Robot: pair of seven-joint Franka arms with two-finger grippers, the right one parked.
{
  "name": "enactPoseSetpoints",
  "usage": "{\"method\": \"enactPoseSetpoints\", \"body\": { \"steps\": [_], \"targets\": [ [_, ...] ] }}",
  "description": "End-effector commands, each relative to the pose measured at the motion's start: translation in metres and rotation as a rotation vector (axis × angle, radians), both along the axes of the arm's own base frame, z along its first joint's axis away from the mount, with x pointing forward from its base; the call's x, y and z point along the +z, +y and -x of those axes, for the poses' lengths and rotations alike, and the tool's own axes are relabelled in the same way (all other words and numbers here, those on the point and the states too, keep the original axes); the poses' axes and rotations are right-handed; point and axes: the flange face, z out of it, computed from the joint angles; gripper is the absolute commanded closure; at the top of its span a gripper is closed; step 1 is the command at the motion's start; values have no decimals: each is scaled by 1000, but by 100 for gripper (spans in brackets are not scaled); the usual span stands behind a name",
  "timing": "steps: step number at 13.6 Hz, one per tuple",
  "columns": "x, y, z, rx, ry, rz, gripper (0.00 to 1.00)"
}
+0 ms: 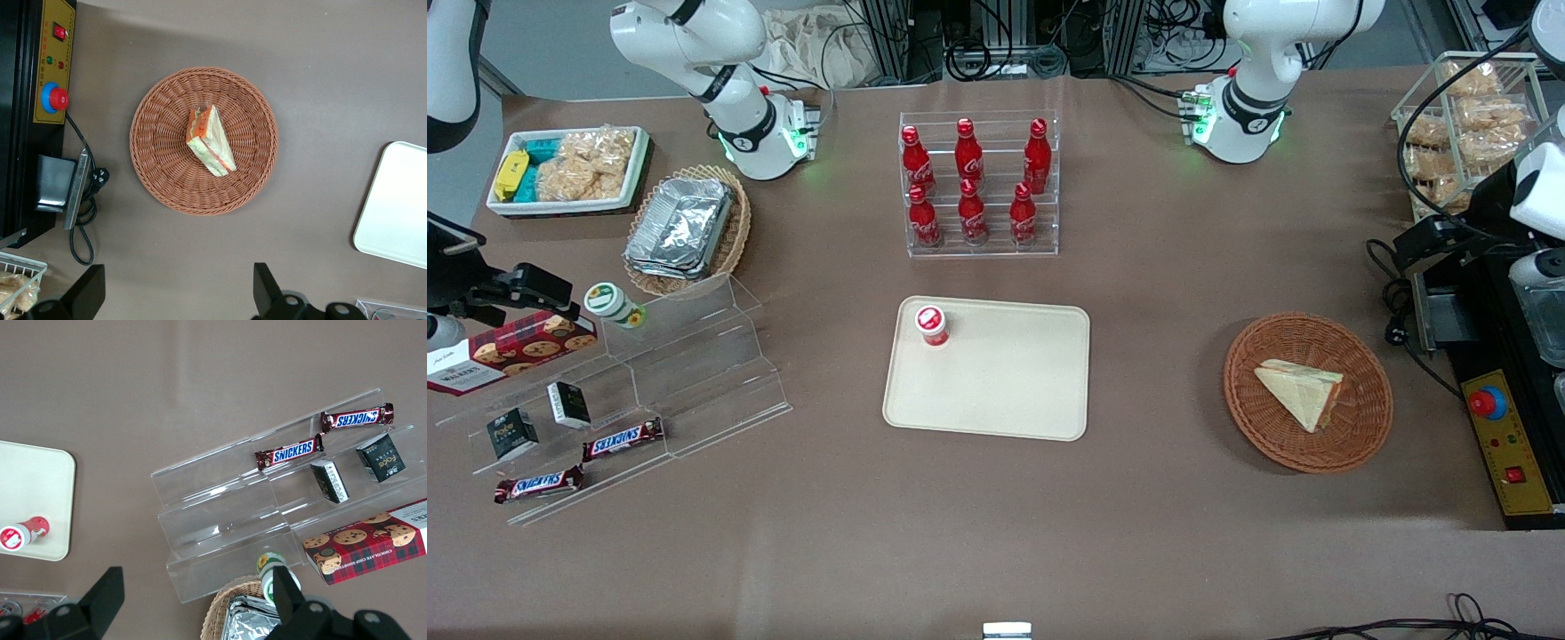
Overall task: Place sandwich from basket to tray
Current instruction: 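Move the left gripper down over the wrapped sandwich in the wicker basket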
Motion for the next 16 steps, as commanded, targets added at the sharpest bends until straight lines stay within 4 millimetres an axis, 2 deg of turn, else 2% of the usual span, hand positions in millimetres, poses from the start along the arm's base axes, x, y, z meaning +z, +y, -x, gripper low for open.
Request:
{"method": "enactPoseSetpoints", "body": {
  "steps": [1,5,6,8,10,12,16],
  "targets": [
    [6,-5,4,-11,9,-21,0],
    [1,5,2,16,22,-9,0],
    [-11,14,-4,34,41,-6,0],
    [-42,45,-19,91,77,-1,0],
    [-74,62,-37,166,76,23,0],
    [-111,70,-51,214,54,30,0],
    [-188,66,-78,368,27,127,0]
  ]
}}
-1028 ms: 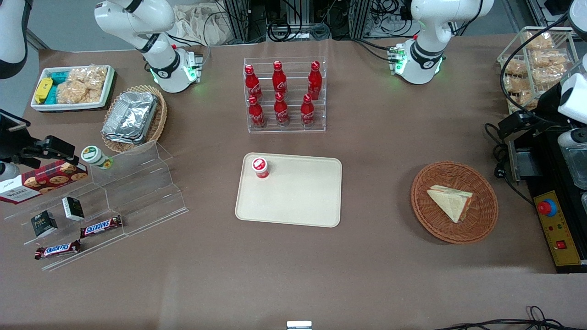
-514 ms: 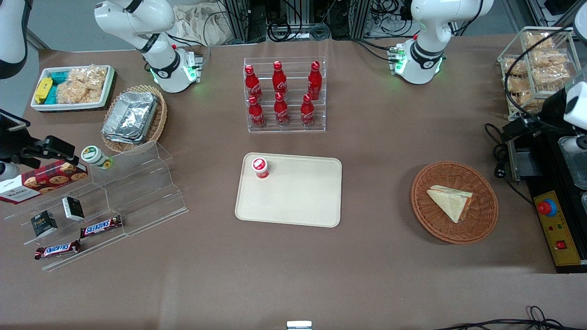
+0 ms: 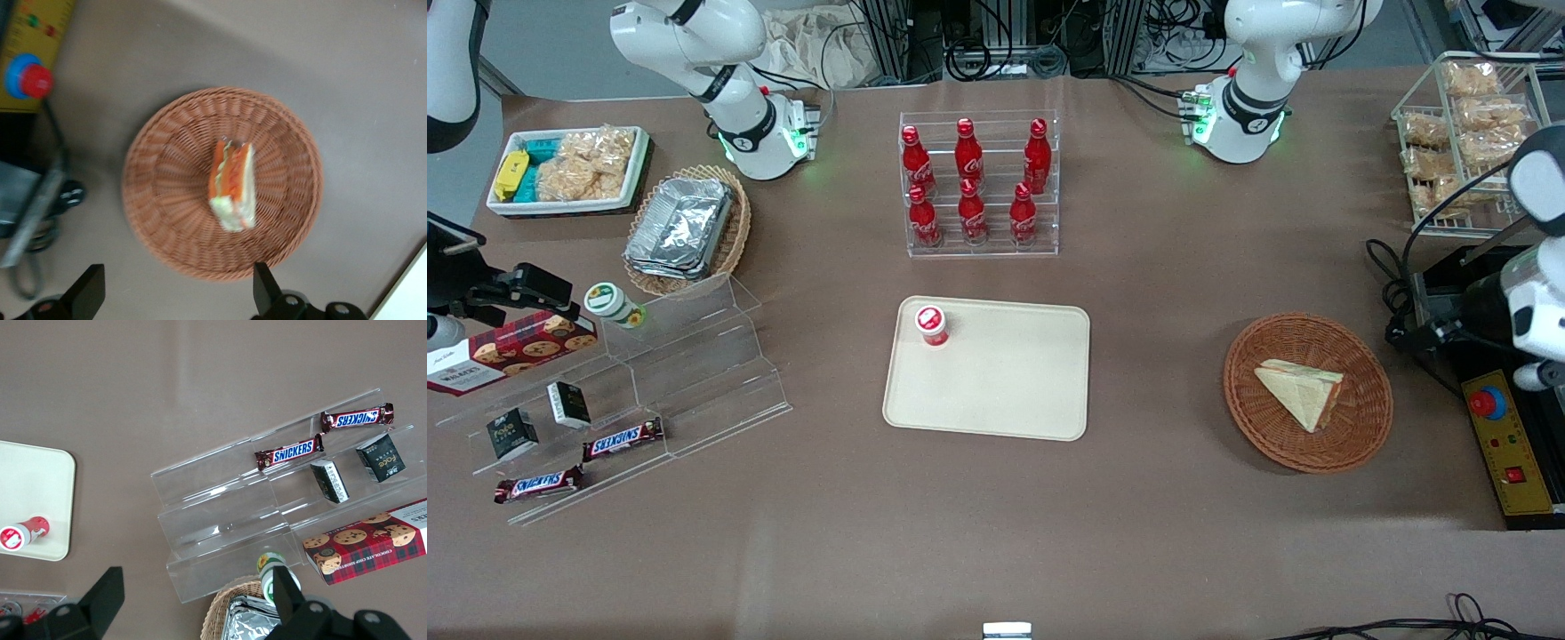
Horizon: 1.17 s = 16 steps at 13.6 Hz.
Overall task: Place sandwich from basket to tray
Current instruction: 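Move the left gripper down over the wrapped sandwich in the wicker basket, then close the left gripper on the sandwich's wrapped edge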
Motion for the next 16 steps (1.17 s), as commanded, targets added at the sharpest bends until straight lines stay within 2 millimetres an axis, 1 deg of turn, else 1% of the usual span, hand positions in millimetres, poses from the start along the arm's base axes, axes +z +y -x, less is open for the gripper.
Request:
{"method": "enactPoseSetpoints", "body": {
  "steps": [1,4,5,6,8,9,11,12,13,14,15,16],
  "targets": [
    [-39,-9,-16,96,-15,42,0],
    [-88,-15,-28,103,-9,43,0],
    [-100,-23,-32,95,-15,42,0],
    [-115,-25,-35,100,-15,40,0],
    [-140,-26,-36,101,-5,37,0],
    [-149,-30,-34,99,-2,35,0],
    [-169,-31,-28,101,-16,28,0],
    [-176,-32,-27,104,-24,26,0],
    [-180,-37,-27,95,-19,25,0],
    [-182,-39,-27,92,-16,26,6],
    [-181,-39,-27,95,-16,26,19],
    [-182,-39,-26,105,-13,26,39]
  ]
}}
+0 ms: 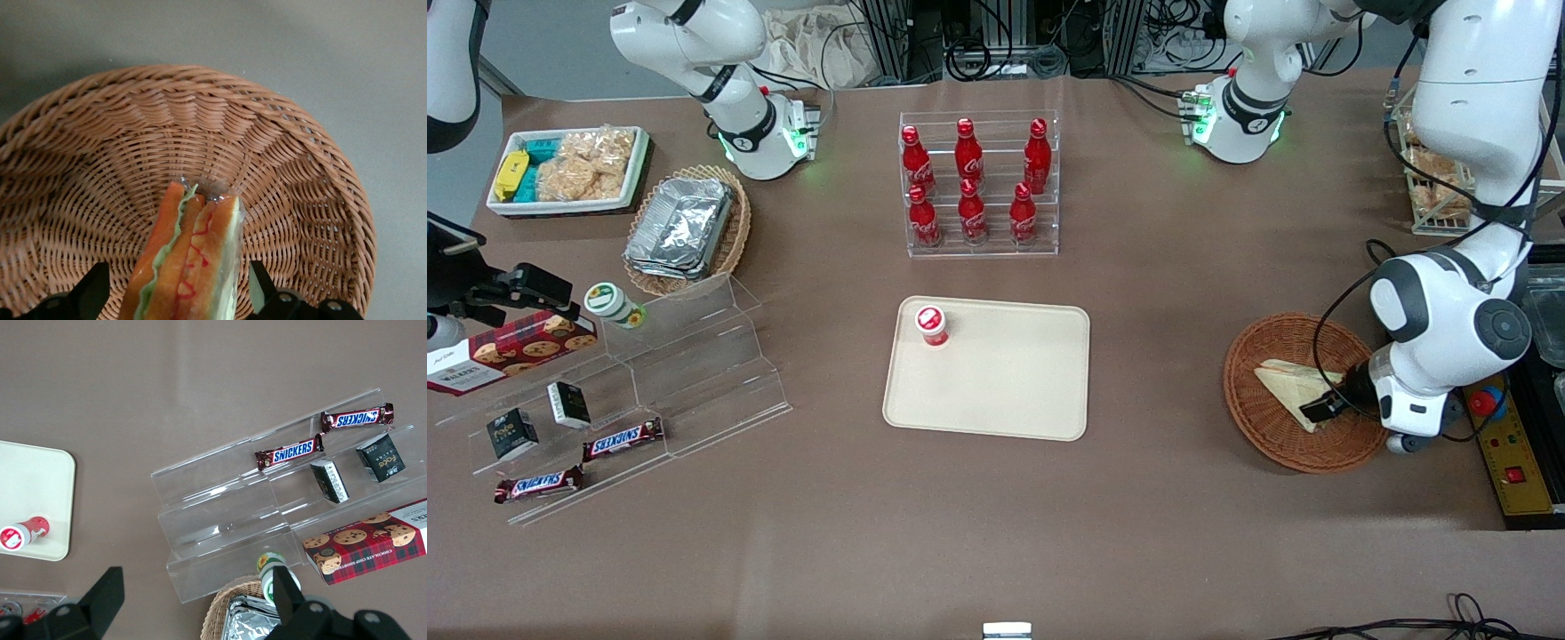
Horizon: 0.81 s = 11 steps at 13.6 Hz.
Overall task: Place sandwich from basket to tray
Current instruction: 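Close the left gripper on the sandwich's wrapped edge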
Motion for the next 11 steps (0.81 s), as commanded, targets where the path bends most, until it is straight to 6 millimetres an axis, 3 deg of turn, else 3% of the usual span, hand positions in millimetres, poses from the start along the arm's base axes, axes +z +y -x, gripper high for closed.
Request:
{"method": "enactPoseSetpoints", "body": {
  "steps": [1,3,4,7,11],
  "targets": [
    [4,-3,1,43,-12,4,58],
    [13,-7,-2,44,-21,5,86],
    [19,-16,-4,25,-32,2,95],
    [66,-26,-17,-14,-47,-4,98],
    [174,-37,-31,-110,31,-63,100]
  ]
}}
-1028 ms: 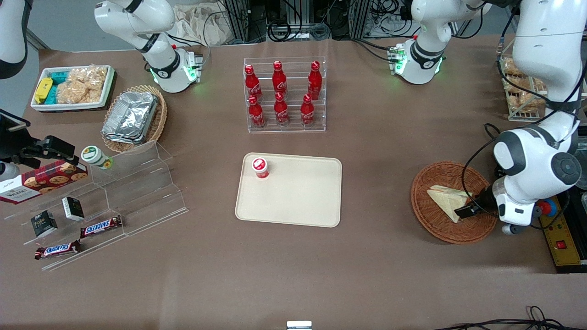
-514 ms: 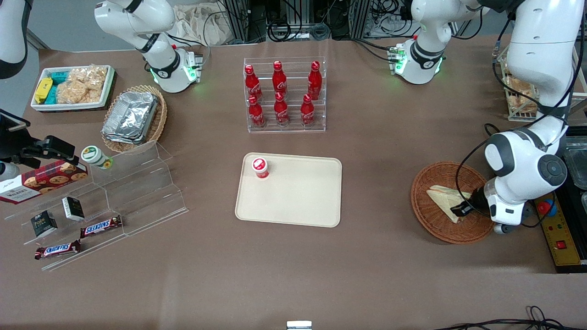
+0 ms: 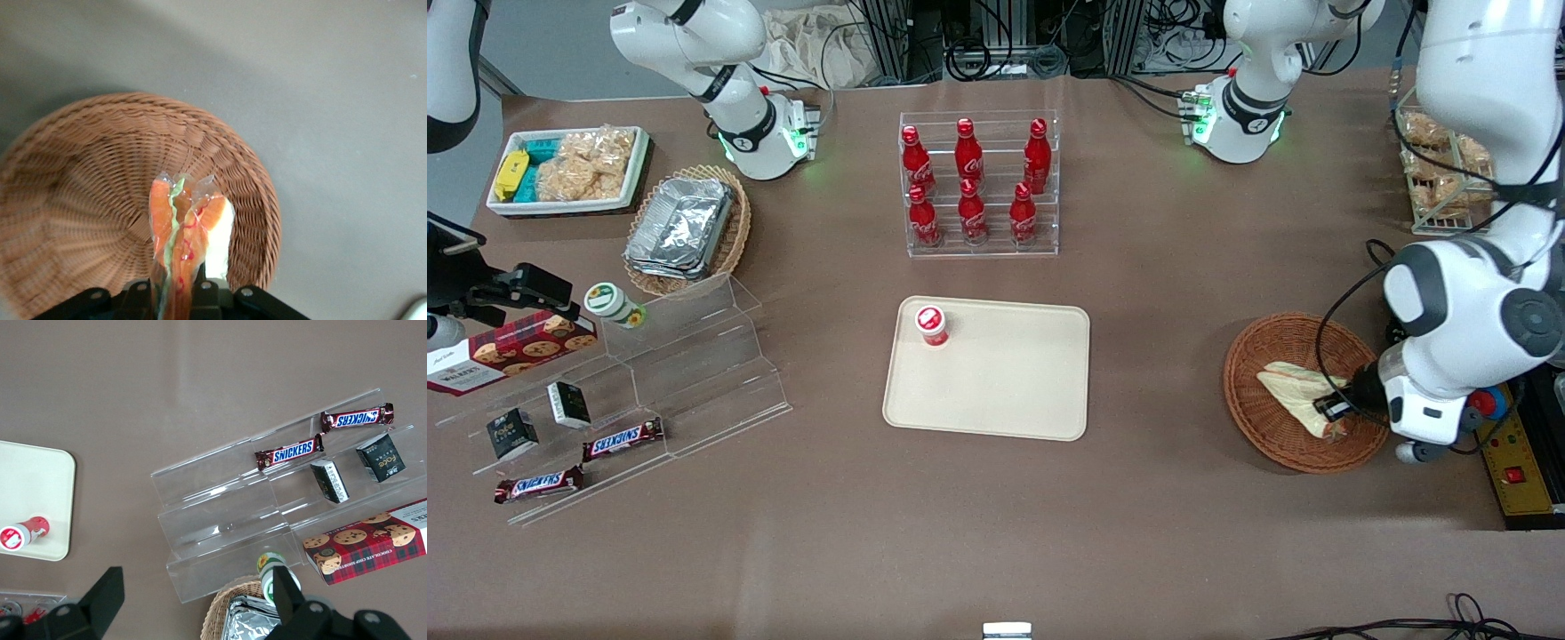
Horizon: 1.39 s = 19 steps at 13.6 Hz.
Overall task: Place sandwich from basket to tray
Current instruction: 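Lift the sandwich and carry it with the left gripper over the cream tray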
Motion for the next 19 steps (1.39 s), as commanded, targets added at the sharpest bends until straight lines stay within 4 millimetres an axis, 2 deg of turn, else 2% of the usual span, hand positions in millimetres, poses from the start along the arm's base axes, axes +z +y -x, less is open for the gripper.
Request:
{"method": "enactPoseSetpoints", "body": {
  "steps": [1,3,6,8,9,13,15,17,19],
  "targets": [
    [81,-9,-5,-53,50,-56,100],
    [129,-26,0,-94,74,-88,100],
    [198,-55,23,-135,97,-93,100],
    [233,-83,43,-178,120,-106,100],
    [243,-101,52,-204,137,-131,100],
    [247,-216,88,-169,159,-155,100],
    [237,-270,106,-173,169,-167,100],
    [203,-317,110,-161,206,-146,100],
    [170,-347,100,-127,210,-75,100]
  ]
}}
